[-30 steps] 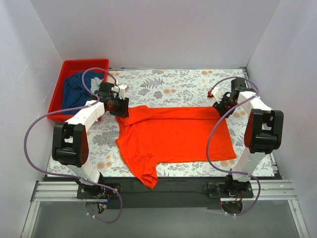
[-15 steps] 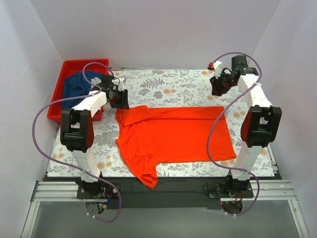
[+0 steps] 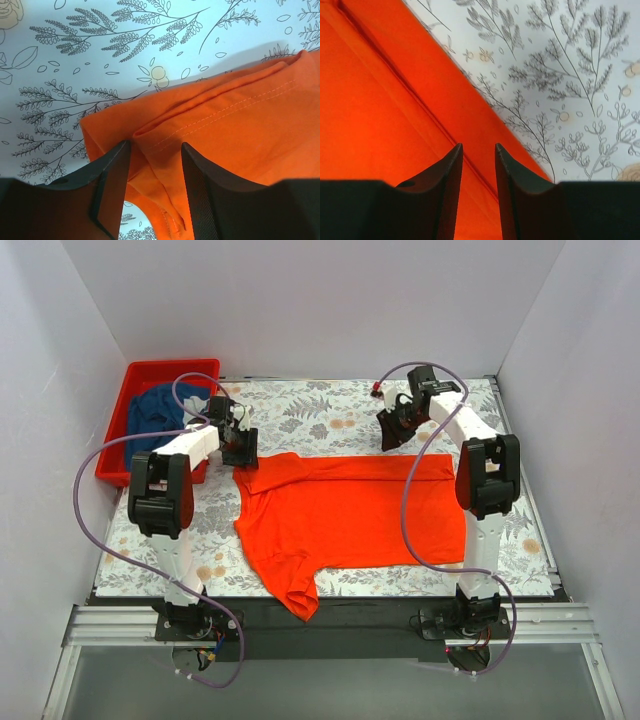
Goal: Fold and stack the t-shirts
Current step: Fold the tshirt
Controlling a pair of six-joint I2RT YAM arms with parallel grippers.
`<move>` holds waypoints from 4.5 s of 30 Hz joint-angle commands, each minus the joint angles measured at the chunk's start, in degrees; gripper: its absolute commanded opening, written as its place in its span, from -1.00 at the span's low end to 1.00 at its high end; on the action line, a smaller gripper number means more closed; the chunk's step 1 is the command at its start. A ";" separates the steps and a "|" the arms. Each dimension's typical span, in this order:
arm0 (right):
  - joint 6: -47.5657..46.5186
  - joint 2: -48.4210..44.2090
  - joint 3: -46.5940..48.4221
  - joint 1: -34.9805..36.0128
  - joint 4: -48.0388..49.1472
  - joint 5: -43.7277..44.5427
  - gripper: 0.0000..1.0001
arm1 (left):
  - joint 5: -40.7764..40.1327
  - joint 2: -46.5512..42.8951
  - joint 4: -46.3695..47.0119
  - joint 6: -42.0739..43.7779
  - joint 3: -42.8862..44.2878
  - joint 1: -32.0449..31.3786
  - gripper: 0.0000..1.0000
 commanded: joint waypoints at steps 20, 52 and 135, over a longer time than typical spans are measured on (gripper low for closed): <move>-13.81 -6.68 -12.79 -11.66 -1.18 15.62 -0.08 | 7.08 -3.54 0.97 1.32 1.88 0.17 -0.61; -21.20 -13.97 -18.16 -19.13 -8.47 16.77 -0.45 | 25.54 -34.31 -8.88 59.69 -30.47 -3.34 -0.46; -3.45 13.88 6.62 -12.36 4.71 27.31 -0.46 | -11.98 21.40 -3.26 22.33 26.81 -1.94 -0.99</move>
